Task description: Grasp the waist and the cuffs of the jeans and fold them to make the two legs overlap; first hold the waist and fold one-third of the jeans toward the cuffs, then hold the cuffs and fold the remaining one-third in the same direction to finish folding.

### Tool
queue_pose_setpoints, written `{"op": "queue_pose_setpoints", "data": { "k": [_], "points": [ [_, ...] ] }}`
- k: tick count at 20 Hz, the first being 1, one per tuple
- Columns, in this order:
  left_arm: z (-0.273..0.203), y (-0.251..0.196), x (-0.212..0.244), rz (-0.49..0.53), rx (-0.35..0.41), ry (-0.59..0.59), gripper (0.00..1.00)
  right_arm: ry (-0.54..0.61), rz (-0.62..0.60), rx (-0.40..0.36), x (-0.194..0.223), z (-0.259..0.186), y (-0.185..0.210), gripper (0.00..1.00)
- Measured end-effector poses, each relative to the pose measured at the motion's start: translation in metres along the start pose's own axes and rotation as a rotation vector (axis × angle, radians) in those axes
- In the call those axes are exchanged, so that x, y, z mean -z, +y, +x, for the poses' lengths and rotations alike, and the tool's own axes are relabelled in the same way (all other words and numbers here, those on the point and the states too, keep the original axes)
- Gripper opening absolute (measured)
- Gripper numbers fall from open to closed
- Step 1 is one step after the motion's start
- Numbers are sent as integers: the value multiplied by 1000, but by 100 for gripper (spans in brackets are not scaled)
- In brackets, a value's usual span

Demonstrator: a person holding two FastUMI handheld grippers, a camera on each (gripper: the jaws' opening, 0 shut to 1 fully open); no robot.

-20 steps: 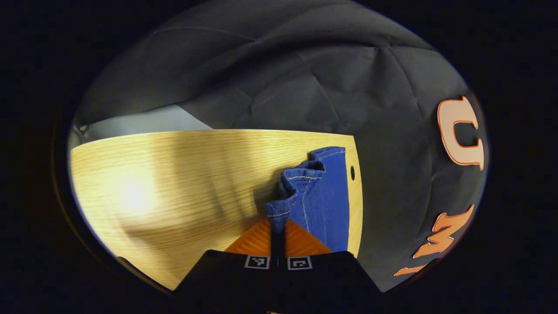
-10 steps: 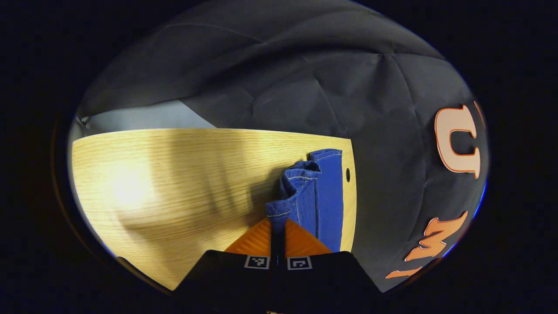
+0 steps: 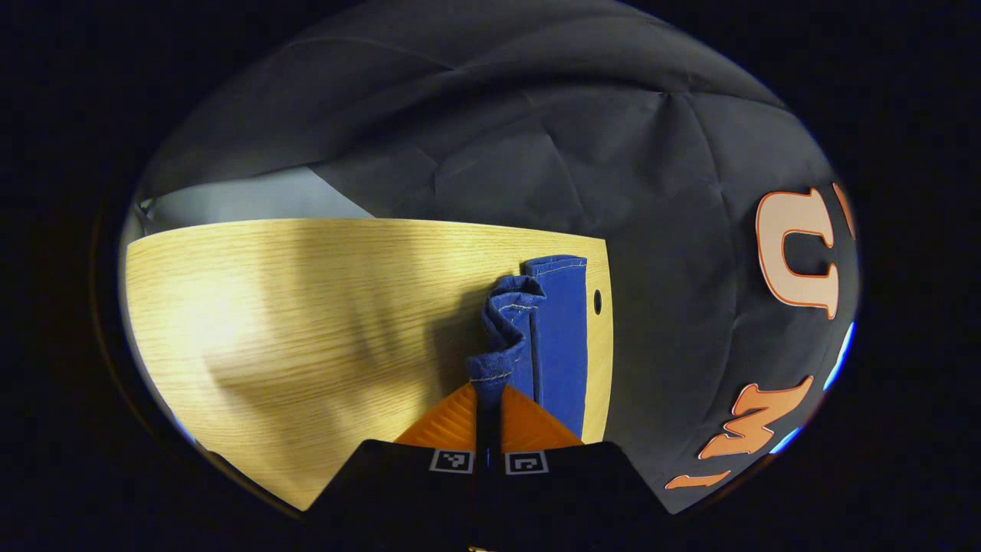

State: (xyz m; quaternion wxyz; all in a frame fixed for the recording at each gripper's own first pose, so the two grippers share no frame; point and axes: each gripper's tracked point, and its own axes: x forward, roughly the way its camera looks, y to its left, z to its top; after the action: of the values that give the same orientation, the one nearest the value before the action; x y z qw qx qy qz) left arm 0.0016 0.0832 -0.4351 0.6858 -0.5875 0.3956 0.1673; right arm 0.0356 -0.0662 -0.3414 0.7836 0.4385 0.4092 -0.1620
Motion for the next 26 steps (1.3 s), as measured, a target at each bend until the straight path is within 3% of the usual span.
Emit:
{"op": "queue_pose_setpoints", "data": {
  "k": [6, 7, 8, 9, 12, 14, 15, 18, 19, 23, 24, 26],
  "points": [
    [2, 3, 0, -40, 4, 8, 0, 28, -38, 23, 8, 17, 20, 95],
    [2, 2, 0, -45, 3, 10, 0, 28, -34, 36, 6, 20, 22, 100],
    [4, 2, -1, -49, 3, 11, 0, 26, -22, 54, 8, 22, 22, 90],
    [4, 3, -1, -46, 3, 13, 1, 19, 1, 99, 7, 27, 21, 70],
    [3, 0, 0, -41, 9, 18, 0, 15, 0, 153, 6, 32, 22, 57],
    [4, -3, 1, -35, 11, 18, 0, 16, -55, 205, 7, 26, 14, 54],
    [4, -5, -2, -29, 18, 5, 0, 6, -70, 204, 7, 34, 16, 31],
    [2, -2, -4, -47, 4, -19, 0, 33, -12, 166, 10, 35, 17, 14],
    [-2, 0, -4, -59, -1, -28, 0, 45, 15, 158, 11, 34, 17, 10],
    [-27, 2, 2, -103, 2, -54, 0, 78, -8, 142, 9, 28, 23, 10],
    [-38, 6, 4, -119, -2, -52, 0, 84, 2, 135, 7, 24, 25, 15],
    [-73, 13, 13, -141, -6, -52, 0, 98, -13, 143, 3, 12, 25, 10]
  ]
}}
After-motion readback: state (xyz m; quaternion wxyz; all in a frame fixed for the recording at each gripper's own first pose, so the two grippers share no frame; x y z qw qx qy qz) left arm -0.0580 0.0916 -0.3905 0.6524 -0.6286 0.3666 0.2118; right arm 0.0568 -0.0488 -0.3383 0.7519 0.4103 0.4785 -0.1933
